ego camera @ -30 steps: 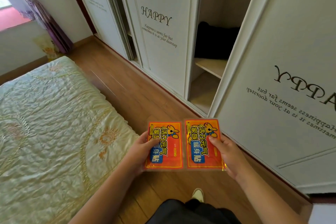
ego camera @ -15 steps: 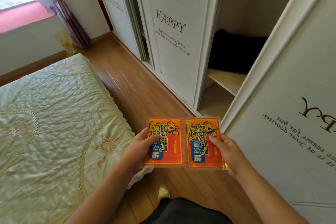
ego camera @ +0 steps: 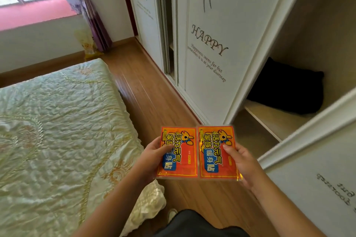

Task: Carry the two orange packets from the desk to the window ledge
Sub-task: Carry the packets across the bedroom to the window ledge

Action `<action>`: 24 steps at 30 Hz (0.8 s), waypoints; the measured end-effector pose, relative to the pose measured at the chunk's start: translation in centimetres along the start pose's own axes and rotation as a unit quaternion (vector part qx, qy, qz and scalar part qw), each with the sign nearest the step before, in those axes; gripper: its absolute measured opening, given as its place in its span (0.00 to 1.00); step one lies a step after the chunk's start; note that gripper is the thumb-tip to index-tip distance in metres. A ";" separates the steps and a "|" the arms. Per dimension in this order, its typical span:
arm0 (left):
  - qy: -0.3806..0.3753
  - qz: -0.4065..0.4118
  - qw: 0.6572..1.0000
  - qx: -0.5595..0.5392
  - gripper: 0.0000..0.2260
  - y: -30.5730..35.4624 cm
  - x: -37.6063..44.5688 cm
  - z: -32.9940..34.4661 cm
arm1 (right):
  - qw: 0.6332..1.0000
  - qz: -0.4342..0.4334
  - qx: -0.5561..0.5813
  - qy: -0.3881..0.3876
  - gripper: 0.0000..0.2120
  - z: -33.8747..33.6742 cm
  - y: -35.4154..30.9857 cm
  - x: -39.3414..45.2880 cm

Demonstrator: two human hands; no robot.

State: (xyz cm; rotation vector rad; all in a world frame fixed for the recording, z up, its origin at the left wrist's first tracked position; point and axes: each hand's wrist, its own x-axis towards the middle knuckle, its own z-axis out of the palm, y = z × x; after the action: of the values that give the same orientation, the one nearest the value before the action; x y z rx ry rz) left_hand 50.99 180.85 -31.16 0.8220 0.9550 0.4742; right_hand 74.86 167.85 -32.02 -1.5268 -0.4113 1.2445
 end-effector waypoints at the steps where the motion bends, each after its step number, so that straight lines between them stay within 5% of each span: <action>1: -0.001 0.002 1.000 0.001 0.09 0.8 0.7 -0.4 | 1.000 0.001 0.001 -0.004 0.08 0.6 -0.5 0.9; 24: 0.097 0.024 0.994 -0.045 0.10 12.6 20.6 -0.9 | 0.992 0.026 -0.045 -0.113 0.10 3.4 -12.9 26.2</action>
State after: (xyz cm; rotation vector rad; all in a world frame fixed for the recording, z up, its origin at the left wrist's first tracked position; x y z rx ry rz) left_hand 60.65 202.95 -32.24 0.7280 1.0874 0.6426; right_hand 86.70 194.78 -33.13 -1.4852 -0.5846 1.4630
